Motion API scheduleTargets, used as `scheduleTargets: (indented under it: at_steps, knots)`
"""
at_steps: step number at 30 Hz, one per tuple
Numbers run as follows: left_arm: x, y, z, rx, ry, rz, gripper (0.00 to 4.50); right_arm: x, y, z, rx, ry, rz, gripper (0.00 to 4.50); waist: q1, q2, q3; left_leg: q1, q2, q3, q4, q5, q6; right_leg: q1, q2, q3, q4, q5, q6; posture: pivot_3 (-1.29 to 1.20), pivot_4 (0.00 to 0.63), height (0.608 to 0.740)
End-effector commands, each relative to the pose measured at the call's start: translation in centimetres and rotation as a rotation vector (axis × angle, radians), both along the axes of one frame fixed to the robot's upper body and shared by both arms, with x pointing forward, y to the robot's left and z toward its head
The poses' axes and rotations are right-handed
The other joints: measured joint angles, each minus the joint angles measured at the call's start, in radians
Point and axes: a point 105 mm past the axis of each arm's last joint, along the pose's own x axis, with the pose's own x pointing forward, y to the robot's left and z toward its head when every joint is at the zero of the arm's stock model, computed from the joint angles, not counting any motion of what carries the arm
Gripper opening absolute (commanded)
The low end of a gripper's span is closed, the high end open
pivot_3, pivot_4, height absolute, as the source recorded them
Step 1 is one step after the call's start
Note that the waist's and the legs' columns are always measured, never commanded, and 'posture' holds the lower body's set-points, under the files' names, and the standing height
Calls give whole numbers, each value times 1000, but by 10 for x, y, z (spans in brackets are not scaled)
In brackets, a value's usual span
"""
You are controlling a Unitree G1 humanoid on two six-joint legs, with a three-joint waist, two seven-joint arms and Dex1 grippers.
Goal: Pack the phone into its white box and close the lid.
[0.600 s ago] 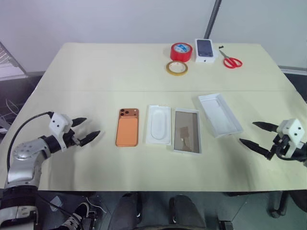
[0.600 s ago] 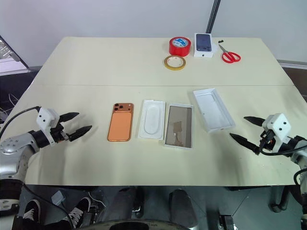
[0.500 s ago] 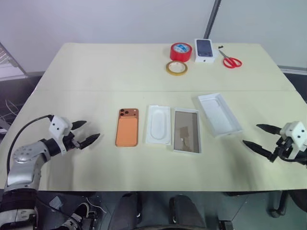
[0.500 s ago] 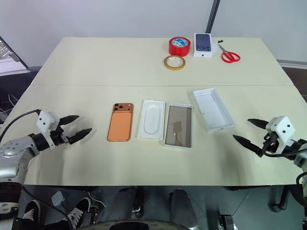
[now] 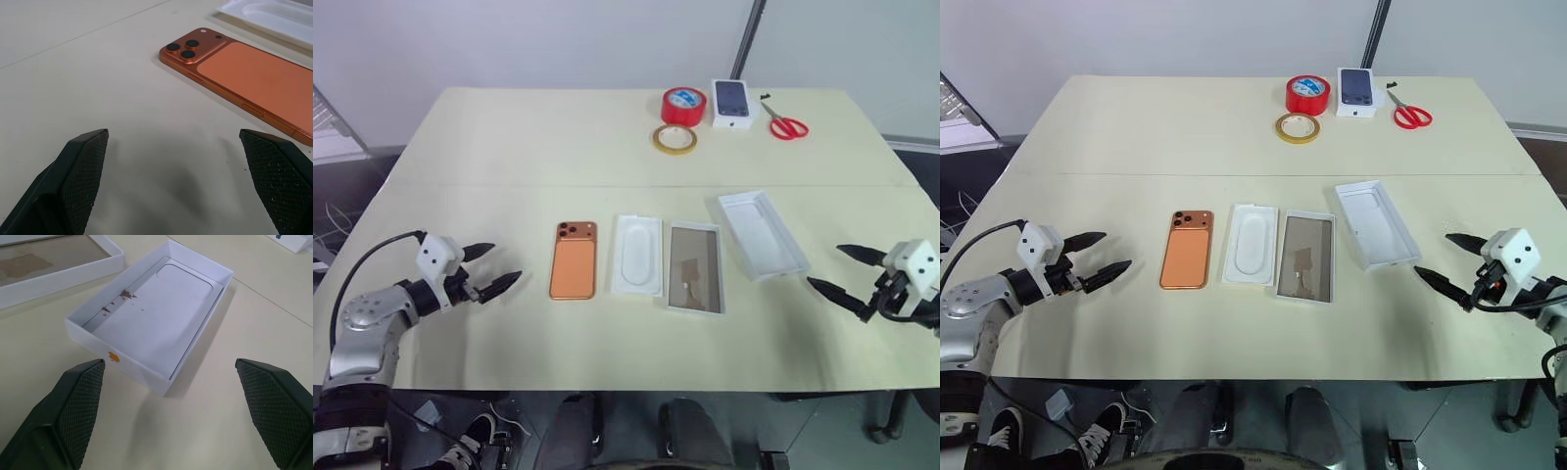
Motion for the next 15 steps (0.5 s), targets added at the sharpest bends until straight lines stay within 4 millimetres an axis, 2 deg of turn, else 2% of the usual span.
scheduleTargets:
  at_steps: [1,6,13,15]
  knots:
    - [2,0,7,46,-15,-11,4500,2,9,8,9,-38,25,4451,1,0,0,0,0,0,0,0,0,0,0,0,0,0,0,0,150,728]
    - [14,-2,13,82,-66,30,4500,2,7,8,8,-37,22,4451,3,0,0,0,0,0,0,0,0,0,0,0,0,0,0,0,150,728]
    - [19,-7,22,59,-96,42,4500,3,10,8,-4,-42,42,4451,1,0,0,0,0,0,0,0,0,0,0,0,0,1,1,0,150,728]
    - [23,-20,25,29,-41,21,4500,10,28,19,-5,-79,103,4451,1,0,0,0,0,0,0,0,0,0,0,0,0,1,1,0,150,728]
